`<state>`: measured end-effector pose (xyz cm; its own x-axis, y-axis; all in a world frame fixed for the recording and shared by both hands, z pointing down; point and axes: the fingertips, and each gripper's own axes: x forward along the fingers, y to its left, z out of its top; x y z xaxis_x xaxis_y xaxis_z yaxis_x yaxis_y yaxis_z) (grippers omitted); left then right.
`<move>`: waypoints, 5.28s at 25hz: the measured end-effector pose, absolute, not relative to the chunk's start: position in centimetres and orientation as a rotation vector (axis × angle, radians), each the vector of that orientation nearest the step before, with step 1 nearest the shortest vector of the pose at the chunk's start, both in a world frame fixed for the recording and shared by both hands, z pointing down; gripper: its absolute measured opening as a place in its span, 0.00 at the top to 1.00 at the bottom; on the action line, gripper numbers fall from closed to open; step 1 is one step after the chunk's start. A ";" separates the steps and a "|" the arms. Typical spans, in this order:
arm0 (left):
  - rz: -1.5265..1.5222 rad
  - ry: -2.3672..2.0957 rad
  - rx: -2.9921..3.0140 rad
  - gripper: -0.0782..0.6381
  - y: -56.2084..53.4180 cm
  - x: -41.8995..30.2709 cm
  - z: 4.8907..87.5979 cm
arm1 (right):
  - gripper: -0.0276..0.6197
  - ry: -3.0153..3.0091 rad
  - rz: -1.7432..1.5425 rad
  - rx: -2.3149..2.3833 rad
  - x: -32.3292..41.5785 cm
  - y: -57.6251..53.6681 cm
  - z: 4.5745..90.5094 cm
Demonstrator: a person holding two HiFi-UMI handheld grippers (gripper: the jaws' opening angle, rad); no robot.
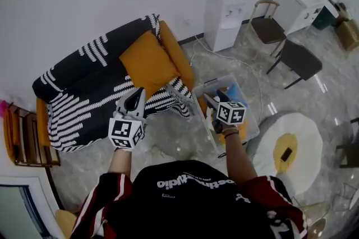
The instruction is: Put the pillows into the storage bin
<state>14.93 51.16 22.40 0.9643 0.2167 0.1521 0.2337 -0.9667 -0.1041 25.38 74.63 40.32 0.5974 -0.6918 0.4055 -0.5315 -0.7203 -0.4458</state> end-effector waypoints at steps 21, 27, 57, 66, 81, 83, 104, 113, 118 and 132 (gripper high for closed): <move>-0.219 -0.390 -3.051 0.88 32.3 18.2 24.5 | 0.45 0.928 -0.995 -2.528 26.2 56.3 44.2; -0.237 -0.412 -3.091 0.88 29.8 19.3 25.4 | 0.44 0.871 -1.015 -2.500 26.7 54.1 45.2; -0.762 -0.415 -3.015 0.88 28.5 32.6 41.9 | 0.40 0.601 -1.199 -2.132 42.1 50.0 69.7; -0.896 -0.455 -2.999 0.88 29.2 31.8 50.4 | 0.35 0.540 -1.142 -1.984 44.9 48.1 78.7; -0.994 -0.423 -3.004 0.88 28.5 31.6 54.1 | 0.34 0.656 -1.083 -1.892 48.3 43.7 80.6; -0.973 -0.409 -3.015 0.88 28.2 32.0 53.4 | 0.39 0.669 -1.102 -1.920 48.2 43.8 80.1; -0.628 -0.224 -3.116 0.88 24.4 26.5 36.0 | 0.78 0.879 -1.101 -2.153 45.4 38.8 60.0; -0.476 -0.091 -3.134 0.88 22.0 20.9 31.1 | 0.81 0.988 -1.016 -2.252 41.8 38.0 50.9; -0.332 -0.071 -3.156 0.88 21.1 18.5 28.1 | 0.82 1.030 -0.971 -2.316 39.2 38.8 46.7; -0.092 -0.252 -3.192 0.88 23.1 15.1 23.2 | 0.83 1.010 -0.833 -2.436 31.0 43.7 38.7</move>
<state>15.06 23.11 23.22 0.9860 0.1583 0.0523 0.1547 -0.9857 0.0662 31.03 43.71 38.70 0.5674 -0.7314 0.3783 -0.5104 -0.6729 -0.5355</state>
